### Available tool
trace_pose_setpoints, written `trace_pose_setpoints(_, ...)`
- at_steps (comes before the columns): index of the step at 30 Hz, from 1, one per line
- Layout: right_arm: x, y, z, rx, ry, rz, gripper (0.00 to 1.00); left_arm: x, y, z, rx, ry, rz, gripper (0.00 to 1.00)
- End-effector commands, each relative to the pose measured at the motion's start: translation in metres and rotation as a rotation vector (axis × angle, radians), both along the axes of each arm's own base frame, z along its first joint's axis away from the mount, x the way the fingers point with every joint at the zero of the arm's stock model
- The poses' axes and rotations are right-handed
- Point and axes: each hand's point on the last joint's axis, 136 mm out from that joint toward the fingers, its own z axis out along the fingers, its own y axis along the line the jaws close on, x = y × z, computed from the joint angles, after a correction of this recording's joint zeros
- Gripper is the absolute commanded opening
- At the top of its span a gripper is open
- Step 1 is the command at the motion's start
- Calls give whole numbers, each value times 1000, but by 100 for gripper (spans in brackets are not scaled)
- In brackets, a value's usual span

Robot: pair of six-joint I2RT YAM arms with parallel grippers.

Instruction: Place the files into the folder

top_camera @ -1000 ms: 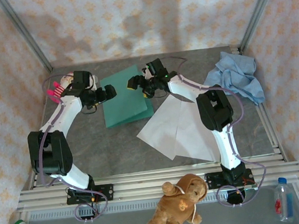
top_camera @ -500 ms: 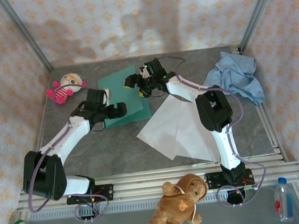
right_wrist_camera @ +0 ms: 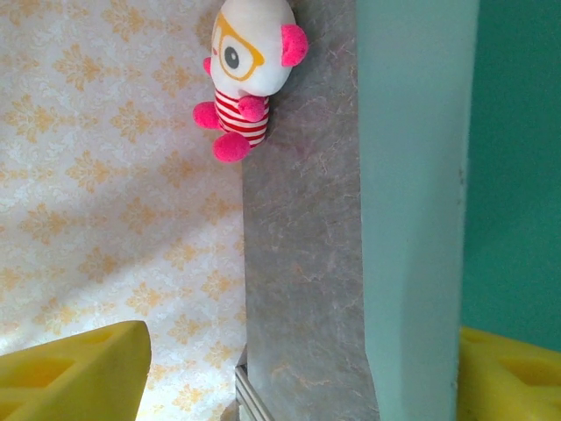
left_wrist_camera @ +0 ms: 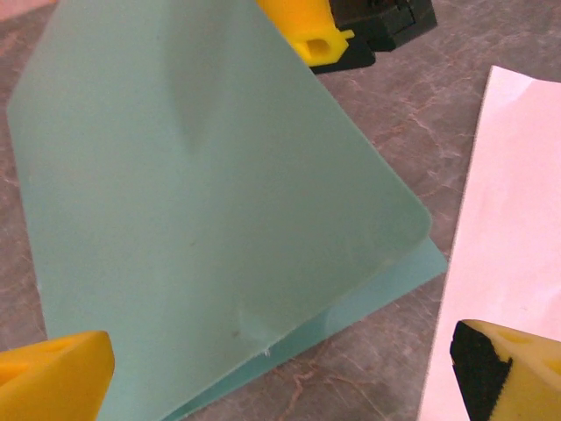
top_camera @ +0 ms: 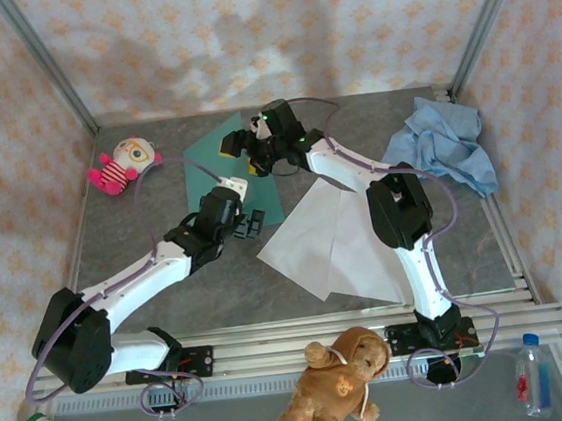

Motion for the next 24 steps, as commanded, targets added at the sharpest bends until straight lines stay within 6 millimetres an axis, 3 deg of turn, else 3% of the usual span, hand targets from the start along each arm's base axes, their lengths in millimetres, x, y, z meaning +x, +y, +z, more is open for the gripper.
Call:
trace_pose_setpoints(1, 2, 10, 10, 35, 4, 5, 80, 14, 8, 8, 86, -81, 53, 100)
trace_pose_setpoints(5, 3, 11, 11, 38, 11, -1, 80, 21, 16, 5, 138, -117, 119, 97)
trace_pose_setpoints(10, 4, 12, 12, 38, 13, -3, 81, 26, 23, 3, 187, -139, 156, 79)
trace_pose_setpoints(16, 5, 13, 14, 43, 16, -6, 81, 28, 24, 9, 203, -156, 157, 51)
trace_pose_setpoints(24, 4, 12, 26, 27, -9, 5, 81, 30, 28, 19, 212, -201, 172, 31)
